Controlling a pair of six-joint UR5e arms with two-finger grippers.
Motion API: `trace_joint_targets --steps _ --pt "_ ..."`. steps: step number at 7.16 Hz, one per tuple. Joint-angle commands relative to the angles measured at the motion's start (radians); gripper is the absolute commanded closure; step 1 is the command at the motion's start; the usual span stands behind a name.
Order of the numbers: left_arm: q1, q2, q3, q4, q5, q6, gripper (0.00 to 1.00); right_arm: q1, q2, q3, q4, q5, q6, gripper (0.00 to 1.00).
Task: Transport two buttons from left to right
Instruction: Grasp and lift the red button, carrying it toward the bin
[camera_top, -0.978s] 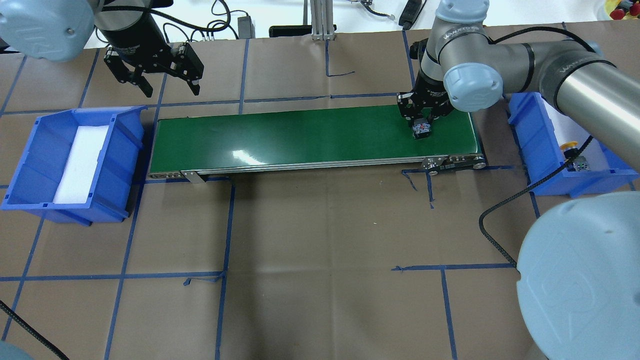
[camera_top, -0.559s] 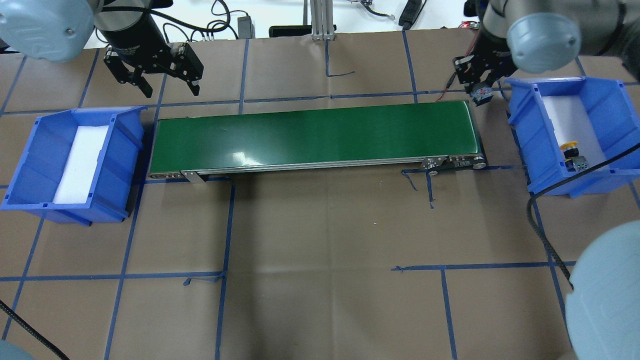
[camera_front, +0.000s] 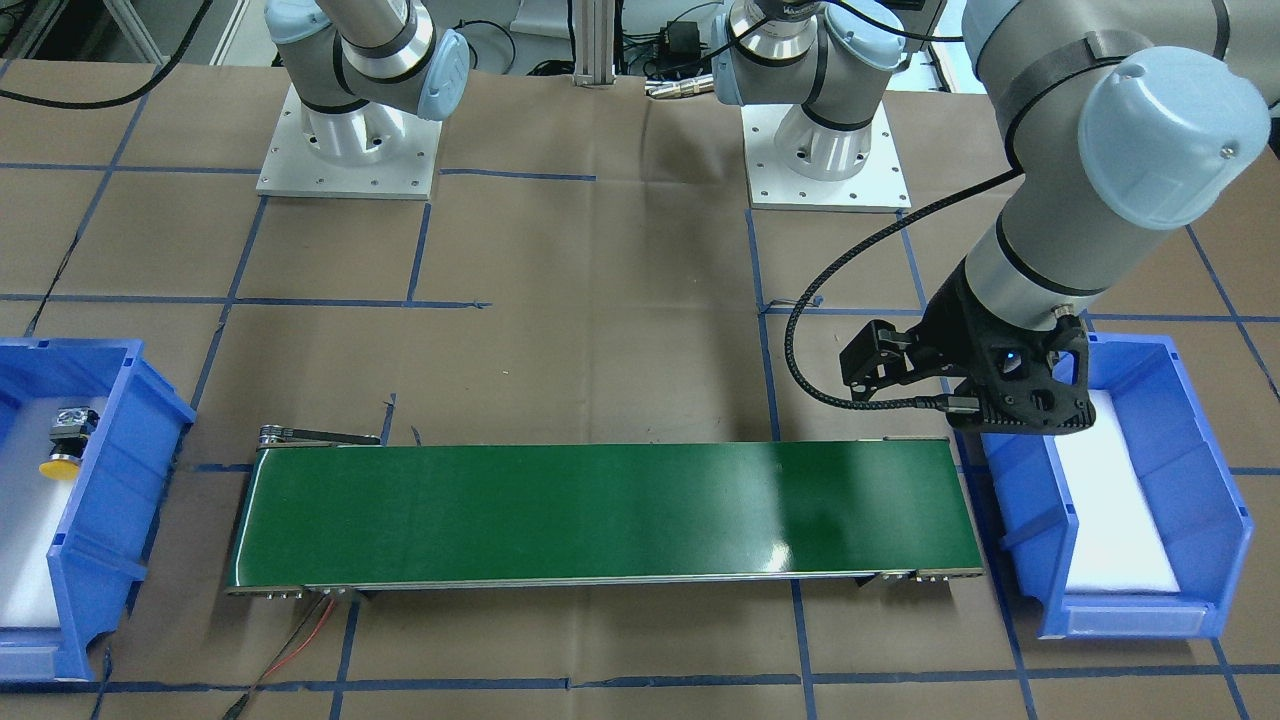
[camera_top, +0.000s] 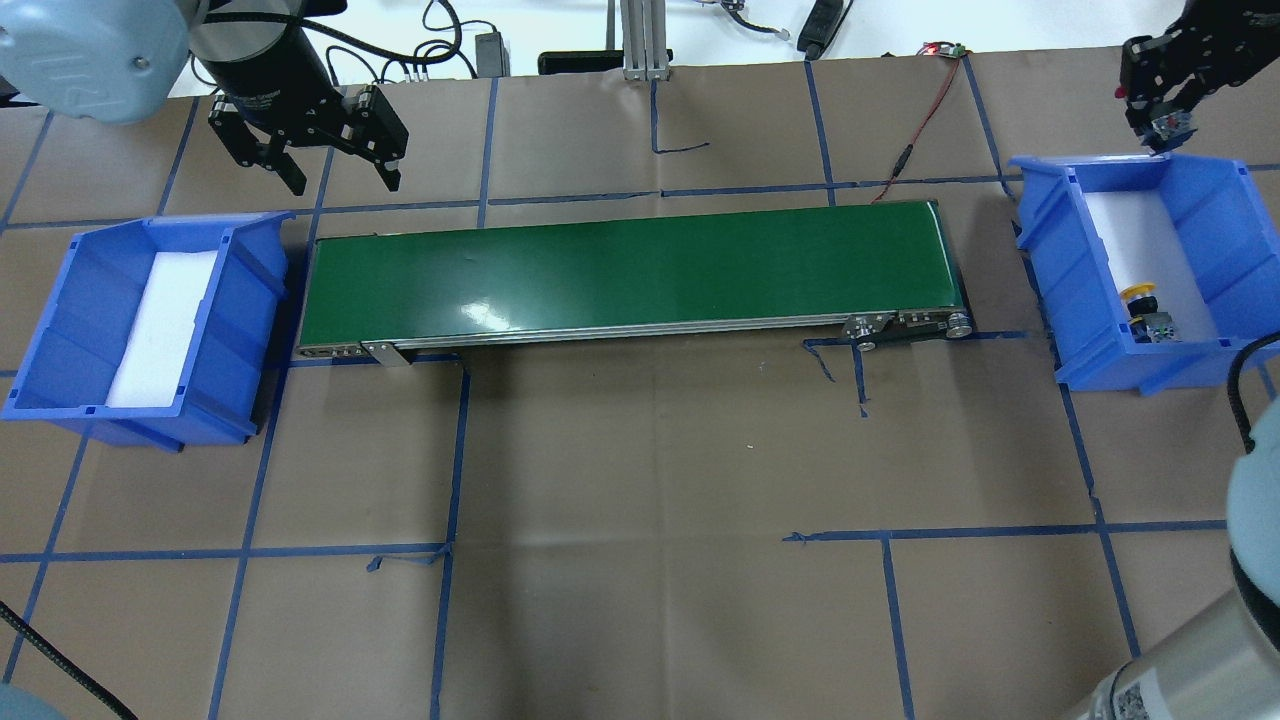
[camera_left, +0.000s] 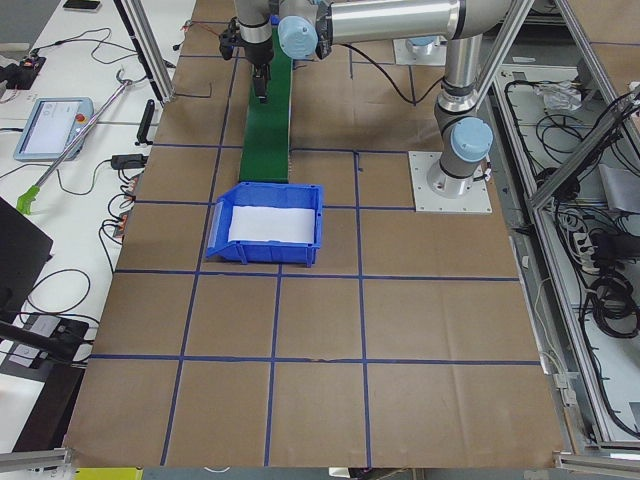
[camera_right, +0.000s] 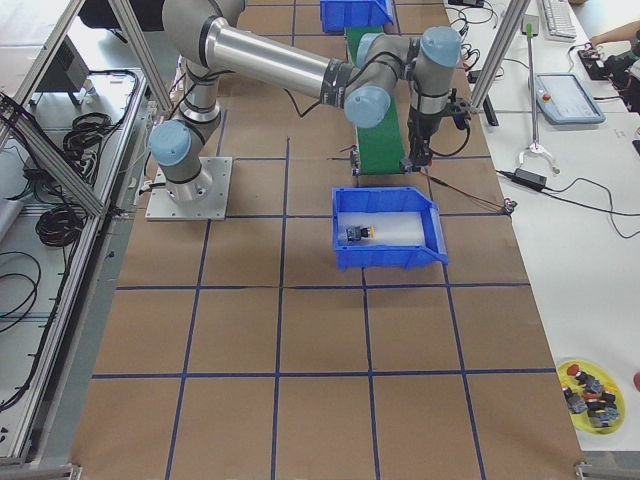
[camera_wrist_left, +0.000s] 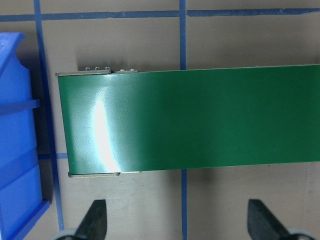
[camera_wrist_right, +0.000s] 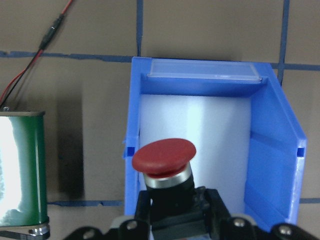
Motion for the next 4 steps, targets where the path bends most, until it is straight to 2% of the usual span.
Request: trace_joint_targets --steps 1,2,3,4 --pt "0.000 0.001 0.000 0.000 0.000 0.000 0.00 -0.064 0.106 0.001 -0.066 0.003 -0.032 0.96" --pt "0.000 0.001 0.000 0.000 0.000 0.000 0.00 -0.064 0.117 0.030 -0.081 0.013 -0.029 0.97" --pt "0.000 0.001 0.002 0.002 0.000 0.000 0.00 -0.064 0.114 0.079 -0.139 0.062 -0.021 0.97" --pt "0.000 0.001 0.000 0.000 0.000 0.000 0.00 -0.064 0.112 0.142 -0.188 0.066 -0.018 0.97"
